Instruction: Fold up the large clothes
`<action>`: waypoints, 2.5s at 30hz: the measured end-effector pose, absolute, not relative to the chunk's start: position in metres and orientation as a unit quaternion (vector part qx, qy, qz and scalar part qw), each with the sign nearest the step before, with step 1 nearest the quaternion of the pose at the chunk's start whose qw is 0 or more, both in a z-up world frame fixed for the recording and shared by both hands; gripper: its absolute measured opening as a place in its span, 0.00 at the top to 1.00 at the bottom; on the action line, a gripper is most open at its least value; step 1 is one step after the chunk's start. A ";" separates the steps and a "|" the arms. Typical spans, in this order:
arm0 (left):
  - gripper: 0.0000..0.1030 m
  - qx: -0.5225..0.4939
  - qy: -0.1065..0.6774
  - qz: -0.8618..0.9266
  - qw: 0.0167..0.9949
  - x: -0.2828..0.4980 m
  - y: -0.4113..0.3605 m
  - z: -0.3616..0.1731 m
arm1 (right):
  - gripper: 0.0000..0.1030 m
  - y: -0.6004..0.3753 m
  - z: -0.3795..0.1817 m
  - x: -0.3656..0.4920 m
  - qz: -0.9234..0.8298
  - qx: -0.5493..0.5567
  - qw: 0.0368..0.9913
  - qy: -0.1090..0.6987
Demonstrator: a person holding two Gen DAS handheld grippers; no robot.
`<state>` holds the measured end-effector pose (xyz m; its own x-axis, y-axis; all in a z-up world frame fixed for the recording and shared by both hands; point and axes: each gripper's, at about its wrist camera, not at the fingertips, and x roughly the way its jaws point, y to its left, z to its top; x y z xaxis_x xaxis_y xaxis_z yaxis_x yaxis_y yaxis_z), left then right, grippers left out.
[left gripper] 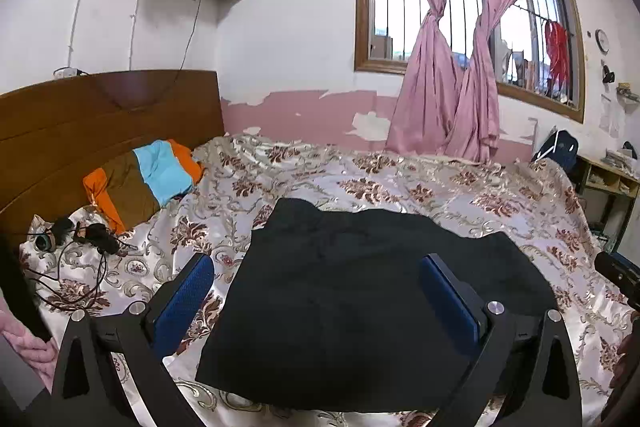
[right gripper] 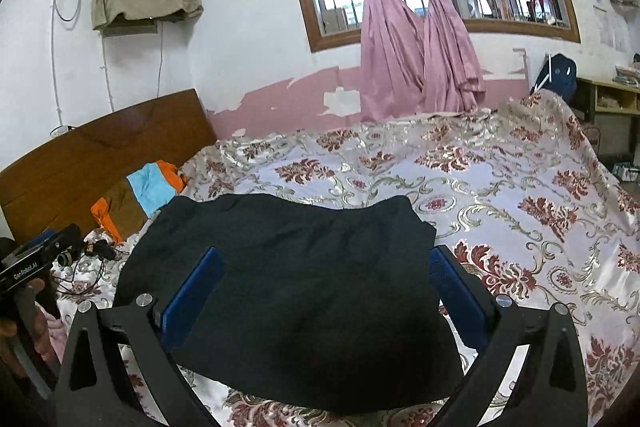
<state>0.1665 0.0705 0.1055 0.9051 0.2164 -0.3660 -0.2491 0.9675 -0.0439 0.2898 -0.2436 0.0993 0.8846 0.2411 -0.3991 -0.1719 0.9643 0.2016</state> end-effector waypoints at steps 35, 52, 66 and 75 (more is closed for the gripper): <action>0.00 -0.020 0.164 0.105 0.981 0.041 0.049 0.047 | 0.01 -0.194 0.080 0.145 0.112 0.015 0.983 0.144; 0.00 -0.010 0.205 0.103 0.973 0.022 0.045 0.004 | 0.01 -0.185 0.037 0.117 0.097 0.018 0.977 0.188; 0.00 -0.013 0.228 0.101 0.968 0.023 0.042 -0.011 | 0.01 -0.190 0.020 0.119 0.084 0.017 0.973 0.214; 0.00 -0.012 0.230 0.100 0.968 0.022 0.041 -0.012 | 0.01 -0.191 0.020 0.118 0.083 0.018 0.973 0.215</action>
